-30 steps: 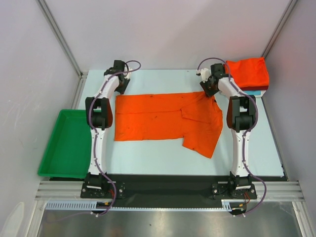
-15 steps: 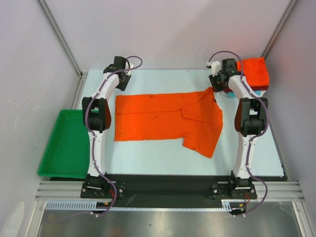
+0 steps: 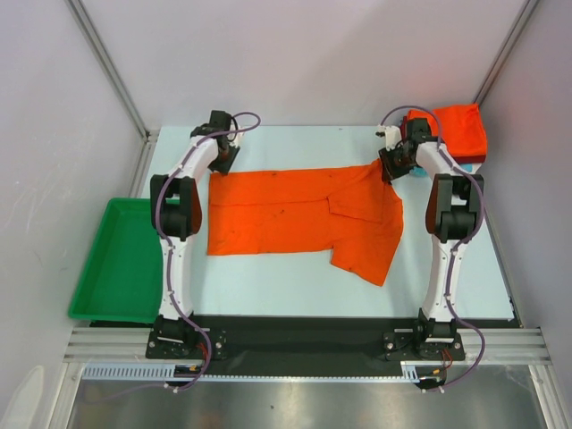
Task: Fold and stack the t-shirts
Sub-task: Fold the tshirt
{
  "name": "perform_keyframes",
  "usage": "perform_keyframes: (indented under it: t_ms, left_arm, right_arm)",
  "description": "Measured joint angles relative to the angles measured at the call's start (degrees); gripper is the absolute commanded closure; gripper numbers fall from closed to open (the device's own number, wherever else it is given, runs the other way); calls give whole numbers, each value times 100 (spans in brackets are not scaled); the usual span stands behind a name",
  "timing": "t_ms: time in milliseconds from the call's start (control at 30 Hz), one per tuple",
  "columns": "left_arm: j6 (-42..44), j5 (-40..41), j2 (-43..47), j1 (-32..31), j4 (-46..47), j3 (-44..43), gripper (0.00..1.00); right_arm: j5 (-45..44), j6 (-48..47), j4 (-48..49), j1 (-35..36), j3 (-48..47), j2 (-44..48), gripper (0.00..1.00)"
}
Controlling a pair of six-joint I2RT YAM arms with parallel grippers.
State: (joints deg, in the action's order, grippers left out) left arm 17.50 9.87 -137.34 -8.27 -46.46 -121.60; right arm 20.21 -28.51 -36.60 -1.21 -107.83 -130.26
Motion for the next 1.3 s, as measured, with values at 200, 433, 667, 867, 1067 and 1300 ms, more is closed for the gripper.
perform_keyframes:
  t_ms: [200,433,667,867,1067,1300]
  left_arm:
    - [2,26,0,-13,7,44,57]
    - [9,74,0,-42,4,140,57]
    - [59,212,-2,-107,11,140,57]
    - [129,382,-26,-107,109,140,57]
    - [223,531,-179,-55,157,138,57]
    - [258,605,-306,-11,184,11,57]
  right_arm:
    - [76,2,-83,-15,-44,-258,71]
    - [190,-2,-111,-105,-125,-326,76]
    - [289,-2,-140,-299,-125,-330,76]
    - [323,-22,-173,-393,-125,-330,76]
    - [313,-61,-181,-396,-122,-330,76]
    - [302,-66,-168,-415,-105,-326,76]
